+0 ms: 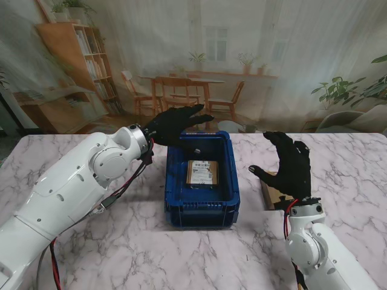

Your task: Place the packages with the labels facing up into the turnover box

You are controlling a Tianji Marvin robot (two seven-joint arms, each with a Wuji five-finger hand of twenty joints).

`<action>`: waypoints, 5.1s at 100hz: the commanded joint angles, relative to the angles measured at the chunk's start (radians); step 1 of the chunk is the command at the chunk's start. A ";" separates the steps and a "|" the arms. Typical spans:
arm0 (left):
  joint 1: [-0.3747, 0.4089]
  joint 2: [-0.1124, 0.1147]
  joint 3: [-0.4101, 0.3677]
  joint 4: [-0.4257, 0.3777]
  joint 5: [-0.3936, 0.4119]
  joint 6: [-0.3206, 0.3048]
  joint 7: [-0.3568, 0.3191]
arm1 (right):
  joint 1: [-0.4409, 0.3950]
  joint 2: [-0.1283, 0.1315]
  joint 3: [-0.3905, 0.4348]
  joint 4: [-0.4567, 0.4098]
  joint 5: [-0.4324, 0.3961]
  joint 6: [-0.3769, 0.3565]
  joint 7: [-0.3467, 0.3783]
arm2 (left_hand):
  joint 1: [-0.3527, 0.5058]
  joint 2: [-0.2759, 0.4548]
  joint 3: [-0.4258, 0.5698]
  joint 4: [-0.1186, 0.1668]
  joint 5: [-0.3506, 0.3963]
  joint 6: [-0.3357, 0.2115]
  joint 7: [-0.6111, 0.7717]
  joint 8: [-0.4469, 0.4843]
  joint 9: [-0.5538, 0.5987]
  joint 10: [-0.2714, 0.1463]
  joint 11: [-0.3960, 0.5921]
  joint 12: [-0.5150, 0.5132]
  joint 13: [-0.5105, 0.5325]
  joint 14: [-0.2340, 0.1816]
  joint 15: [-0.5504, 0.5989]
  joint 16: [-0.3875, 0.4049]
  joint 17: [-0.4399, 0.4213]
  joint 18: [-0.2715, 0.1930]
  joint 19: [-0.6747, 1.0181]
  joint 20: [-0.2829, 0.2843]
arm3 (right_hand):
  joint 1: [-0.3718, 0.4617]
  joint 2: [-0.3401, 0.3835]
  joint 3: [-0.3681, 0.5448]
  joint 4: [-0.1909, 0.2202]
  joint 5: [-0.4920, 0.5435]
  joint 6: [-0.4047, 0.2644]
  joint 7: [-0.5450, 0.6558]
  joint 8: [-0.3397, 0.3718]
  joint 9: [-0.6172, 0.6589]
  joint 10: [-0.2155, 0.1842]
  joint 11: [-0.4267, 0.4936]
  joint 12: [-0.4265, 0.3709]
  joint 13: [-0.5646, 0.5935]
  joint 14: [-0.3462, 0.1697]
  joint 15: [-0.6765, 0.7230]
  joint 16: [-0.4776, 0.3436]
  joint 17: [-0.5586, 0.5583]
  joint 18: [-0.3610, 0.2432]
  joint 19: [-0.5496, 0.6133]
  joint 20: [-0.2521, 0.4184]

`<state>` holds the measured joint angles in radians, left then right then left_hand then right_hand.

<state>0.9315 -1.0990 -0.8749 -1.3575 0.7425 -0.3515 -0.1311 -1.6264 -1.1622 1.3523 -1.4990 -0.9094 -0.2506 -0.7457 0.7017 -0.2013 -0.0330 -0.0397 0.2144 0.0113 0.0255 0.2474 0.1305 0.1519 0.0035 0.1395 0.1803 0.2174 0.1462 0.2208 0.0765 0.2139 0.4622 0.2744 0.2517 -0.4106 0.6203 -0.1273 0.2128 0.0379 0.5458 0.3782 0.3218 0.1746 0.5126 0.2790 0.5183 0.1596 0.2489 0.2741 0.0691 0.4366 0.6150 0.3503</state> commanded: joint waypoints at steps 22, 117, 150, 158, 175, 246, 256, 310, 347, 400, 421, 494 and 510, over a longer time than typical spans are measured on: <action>0.167 0.013 -0.186 -0.143 0.007 -0.008 0.068 | -0.011 -0.005 0.012 -0.004 0.010 0.014 -0.001 | 0.095 0.077 0.015 0.033 0.130 0.053 0.174 0.244 0.189 0.004 0.103 0.130 0.120 0.009 0.015 0.078 0.026 0.058 0.059 0.084 | 0.008 0.008 -0.012 0.015 0.009 0.004 -0.026 0.006 -0.009 -0.002 -0.013 -0.011 -0.041 -0.001 -0.060 -0.014 -0.001 -0.038 -0.029 0.023; 0.548 -0.029 -0.347 -0.213 -0.058 0.043 0.341 | -0.104 0.002 0.071 -0.027 -0.006 0.106 0.032 | 0.196 0.176 0.010 0.042 0.294 0.118 0.294 0.418 0.387 -0.008 0.399 0.630 0.337 -0.009 0.319 0.701 0.076 0.030 0.377 0.325 | -0.002 -0.003 -0.030 0.019 0.018 0.071 -0.078 -0.015 -0.036 0.026 -0.038 -0.019 -0.062 0.025 -0.084 -0.018 0.003 -0.042 -0.027 0.056; 0.604 -0.032 -0.359 -0.204 -0.031 0.064 0.390 | -0.098 0.014 0.037 0.027 -0.028 0.328 0.116 | 0.191 0.181 0.009 0.040 0.294 0.120 0.264 0.401 0.357 0.016 0.295 0.522 0.304 0.004 0.221 0.591 0.043 0.045 0.320 0.304 | -0.083 -0.023 -0.057 0.007 0.000 0.115 -0.163 -0.035 -0.100 0.056 -0.049 -0.026 -0.086 0.044 -0.115 -0.022 0.008 -0.039 -0.030 0.080; 0.608 -0.035 -0.358 -0.192 -0.044 0.071 0.392 | -0.080 0.014 0.023 0.055 -0.029 0.372 0.120 | 0.193 0.181 0.010 0.040 0.296 0.124 0.259 0.398 0.356 0.017 0.292 0.518 0.301 0.007 0.221 0.590 0.040 0.046 0.317 0.304 | -0.106 -0.037 -0.047 0.000 0.037 0.203 -0.233 -0.062 -0.085 0.079 -0.032 -0.022 -0.068 0.037 -0.099 -0.014 0.037 -0.069 -0.006 0.091; 0.614 -0.036 -0.356 -0.177 -0.042 0.084 0.404 | -0.058 0.009 -0.002 0.093 -0.015 0.454 0.127 | 0.190 0.182 0.008 0.039 0.299 0.126 0.253 0.395 0.358 0.019 0.286 0.512 0.300 0.009 0.221 0.588 0.038 0.048 0.314 0.306 | -0.159 -0.088 0.027 -0.015 0.139 0.249 -0.291 -0.001 -0.070 0.105 0.021 -0.004 -0.061 0.037 -0.042 -0.005 0.054 -0.086 0.133 0.020; 0.610 -0.025 -0.368 -0.163 0.001 0.076 0.393 | 0.019 0.002 -0.137 0.166 0.017 0.734 0.246 | 0.191 0.193 0.009 0.039 0.300 0.124 0.251 0.396 0.354 0.017 0.280 0.502 0.296 0.007 0.220 0.584 0.034 0.048 0.302 0.312 | -0.151 -0.104 0.041 -0.012 0.135 0.298 -0.466 0.108 -0.157 0.119 -0.015 -0.025 -0.113 0.056 -0.069 -0.044 -0.114 -0.015 0.105 -0.146; 0.612 -0.021 -0.373 -0.163 0.026 0.079 0.395 | 0.033 -0.005 -0.150 0.187 0.038 0.736 0.232 | 0.189 0.194 0.007 0.039 0.301 0.124 0.252 0.397 0.355 0.017 0.280 0.502 0.299 0.005 0.222 0.584 0.036 0.048 0.303 0.313 | -0.145 -0.091 0.022 -0.011 0.124 0.293 -0.506 0.086 -0.156 0.115 -0.033 -0.034 -0.113 0.068 -0.100 -0.052 -0.119 0.007 0.026 -0.157; 0.611 -0.021 -0.375 -0.159 0.030 0.076 0.396 | 0.086 -0.017 -0.204 0.246 0.080 0.815 0.256 | 0.189 0.195 0.008 0.039 0.301 0.125 0.255 0.398 0.352 0.016 0.282 0.500 0.296 0.005 0.223 0.585 0.034 0.048 0.302 0.316 | -0.096 -0.062 -0.022 0.005 0.190 0.313 -0.426 0.154 -0.119 0.159 0.087 0.039 -0.045 0.052 0.058 0.043 -0.044 -0.054 -0.012 -0.075; 0.608 -0.020 -0.371 -0.156 0.034 0.075 0.394 | 0.083 -0.022 -0.198 0.239 0.103 0.814 0.261 | 0.189 0.196 0.008 0.039 0.301 0.123 0.256 0.398 0.351 0.016 0.281 0.500 0.296 0.004 0.223 0.585 0.034 0.047 0.301 0.317 | 0.162 -0.040 -0.119 0.052 0.258 0.262 -0.301 0.311 -0.016 0.156 0.212 0.139 0.056 0.053 0.325 0.157 -0.052 -0.056 0.109 -0.148; 0.604 -0.019 -0.364 -0.154 0.030 0.077 0.388 | 0.081 -0.023 -0.182 0.225 0.095 0.804 0.242 | 0.189 0.197 0.008 0.039 0.300 0.124 0.258 0.398 0.350 0.014 0.283 0.500 0.296 0.004 0.224 0.586 0.033 0.048 0.300 0.318 | 0.290 -0.106 0.295 0.022 0.222 0.172 0.224 0.317 0.183 0.120 0.389 0.285 0.283 0.005 0.520 0.210 0.037 -0.053 0.227 -0.217; 0.603 -0.019 -0.362 -0.153 0.029 0.078 0.386 | 0.081 -0.027 -0.172 0.225 0.090 0.792 0.209 | 0.187 0.196 0.007 0.038 0.299 0.121 0.259 0.398 0.346 0.012 0.281 0.499 0.293 0.002 0.221 0.584 0.033 0.046 0.300 0.319 | 0.375 -0.128 0.348 -0.034 0.226 0.133 0.389 0.218 0.257 0.102 0.440 0.326 0.412 -0.010 0.517 0.201 0.147 -0.041 0.278 -0.179; 0.550 0.004 -0.437 -0.269 0.038 -0.032 0.245 | -0.123 0.003 0.048 -0.267 0.106 0.639 0.425 | 0.185 0.184 0.009 0.039 0.291 0.092 0.210 0.347 0.329 -0.005 0.078 0.180 0.305 -0.016 0.040 0.259 0.039 0.069 0.168 0.226 | 0.508 -0.150 0.338 -0.091 0.214 0.104 0.519 0.093 0.292 0.103 0.440 0.334 0.469 -0.005 0.542 0.204 0.304 -0.055 0.442 -0.096; 0.526 0.008 -0.432 -0.297 0.037 -0.055 0.211 | -0.156 0.010 0.072 -0.380 0.138 0.602 0.500 | 0.177 0.151 0.007 0.038 0.218 0.077 0.125 0.271 0.255 0.003 0.036 0.109 0.282 -0.016 0.023 0.208 0.045 0.065 0.129 0.197 | 0.516 -0.148 0.340 -0.089 0.213 0.110 0.509 0.095 0.286 0.105 0.435 0.334 0.457 0.000 0.540 0.211 0.360 -0.073 0.555 -0.033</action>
<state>1.4768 -1.0929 -1.3115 -1.6279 0.7853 -0.3937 0.1059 -1.7738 -1.1564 1.4230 -1.8362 -0.7809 0.3640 -0.2533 0.9097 -0.0516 -0.0185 -0.0003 0.4906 0.1154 0.1988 0.5514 0.4463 0.1563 0.0747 0.2854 0.5022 0.2240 0.1999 0.4523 0.1265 0.2691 0.6294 0.4957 0.3949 -0.6786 0.7100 -0.2724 0.3769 0.3314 0.7564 0.4216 0.5942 0.3109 0.8958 0.5947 0.8853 0.2096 0.7062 0.4563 0.4090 0.3965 1.1222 0.2873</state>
